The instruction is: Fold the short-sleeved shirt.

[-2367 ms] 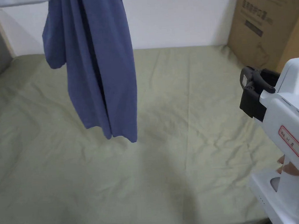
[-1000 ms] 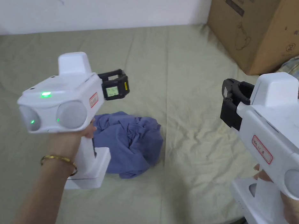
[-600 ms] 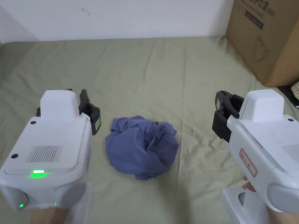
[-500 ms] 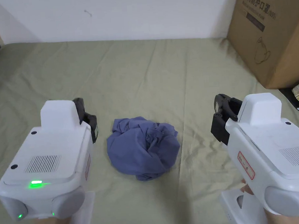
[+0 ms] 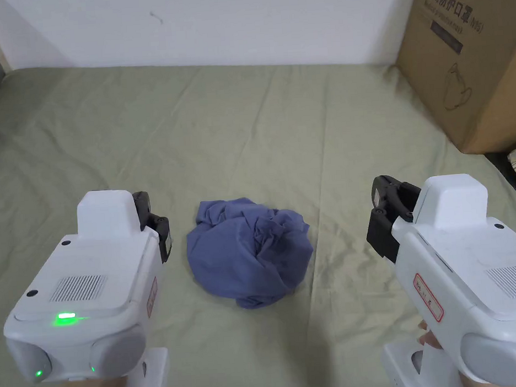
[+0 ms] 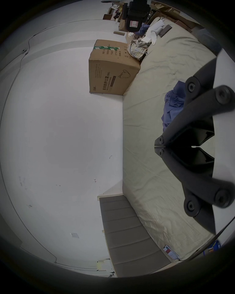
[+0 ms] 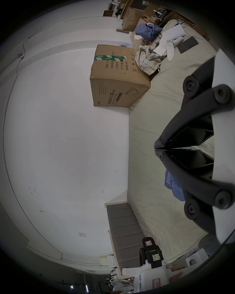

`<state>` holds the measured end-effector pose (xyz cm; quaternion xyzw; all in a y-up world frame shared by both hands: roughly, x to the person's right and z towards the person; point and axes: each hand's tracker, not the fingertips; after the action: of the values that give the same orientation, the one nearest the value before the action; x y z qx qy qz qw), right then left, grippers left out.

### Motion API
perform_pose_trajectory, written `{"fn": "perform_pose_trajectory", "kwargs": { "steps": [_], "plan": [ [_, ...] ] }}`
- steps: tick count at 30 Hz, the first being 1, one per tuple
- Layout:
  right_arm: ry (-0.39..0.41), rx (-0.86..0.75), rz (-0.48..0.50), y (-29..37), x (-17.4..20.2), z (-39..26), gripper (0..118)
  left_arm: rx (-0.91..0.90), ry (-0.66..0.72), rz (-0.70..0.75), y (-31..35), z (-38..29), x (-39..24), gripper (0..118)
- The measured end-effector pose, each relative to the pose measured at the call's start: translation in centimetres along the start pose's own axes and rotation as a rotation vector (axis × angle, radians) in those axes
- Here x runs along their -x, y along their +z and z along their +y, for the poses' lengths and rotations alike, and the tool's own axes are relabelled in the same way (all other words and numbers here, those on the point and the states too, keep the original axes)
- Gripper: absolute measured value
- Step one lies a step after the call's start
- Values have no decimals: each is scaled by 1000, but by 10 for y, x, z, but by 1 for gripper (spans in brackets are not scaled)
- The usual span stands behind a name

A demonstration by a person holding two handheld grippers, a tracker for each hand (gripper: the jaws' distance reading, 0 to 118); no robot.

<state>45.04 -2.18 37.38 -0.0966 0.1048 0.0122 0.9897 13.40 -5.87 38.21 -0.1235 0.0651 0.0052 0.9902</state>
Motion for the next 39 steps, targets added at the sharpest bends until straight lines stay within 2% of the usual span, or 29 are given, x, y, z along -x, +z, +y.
{"fn": "perform_pose_trajectory", "kwargs": {
  "steps": [3,5,8,9,11,12,14,15,16,20,23,25,26,29,30,31,32,34,35,37,39],
  "plan": [
    [0,12,2,-2,2,1,0,100,0,-12,-23,3,0,0],
    [5,16,-1,-4,2,1,0,153,28,-23,-45,6,1,7],
    [-7,21,-1,-5,2,2,0,292,82,-59,-88,13,4,52],
    [-9,22,-2,-6,1,2,0,345,95,-74,-106,14,5,72],
    [-6,27,-4,-5,2,1,0,434,93,-104,-140,16,3,101],
    [-4,31,-5,-7,2,0,0,481,83,-106,-156,18,1,101],
    [-6,43,-4,-7,3,-1,0,537,78,-95,-190,16,-2,115],
    [-8,49,-3,-8,2,-2,0,539,68,-87,-207,16,-3,118],
    [-9,55,-3,-10,2,-3,0,561,99,-107,-221,16,-7,118],
    [-11,95,-9,-9,2,-5,0,702,41,-69,-284,0,-20,118],
    [-10,121,-19,-37,3,-19,0,796,19,-57,-319,-21,-28,118],
    [-6,140,-32,-44,1,-24,0,842,16,-54,-334,-34,-32,111],
    [-7,148,-36,-60,-8,-31,0,856,19,-54,-340,-40,-33,105],
    [-27,166,-47,-73,-15,-39,0,912,57,-49,-351,-53,-31,78],
    [-25,168,-47,-73,-13,-37,0,914,95,-93,-351,-53,-30,51],
    [-23,172,-49,-74,-14,-37,0,903,122,-153,-350,-52,-30,18],
    [-21,177,-48,-76,-14,-38,0,894,142,-188,-347,-51,-30,0],
    [-15,187,-38,-77,-12,-40,0,873,105,-146,-340,-45,-32,0],
    [-14,191,-33,-78,-12,-40,0,848,56,-201,-336,-41,-32,0],
    [-9,211,-17,-80,-11,-38,0,783,13,-202,-321,-30,-30,0],
    [-1,277,9,-84,-11,-37,4,696,83,-209,-305,-13,-21,0]
  ]
}}
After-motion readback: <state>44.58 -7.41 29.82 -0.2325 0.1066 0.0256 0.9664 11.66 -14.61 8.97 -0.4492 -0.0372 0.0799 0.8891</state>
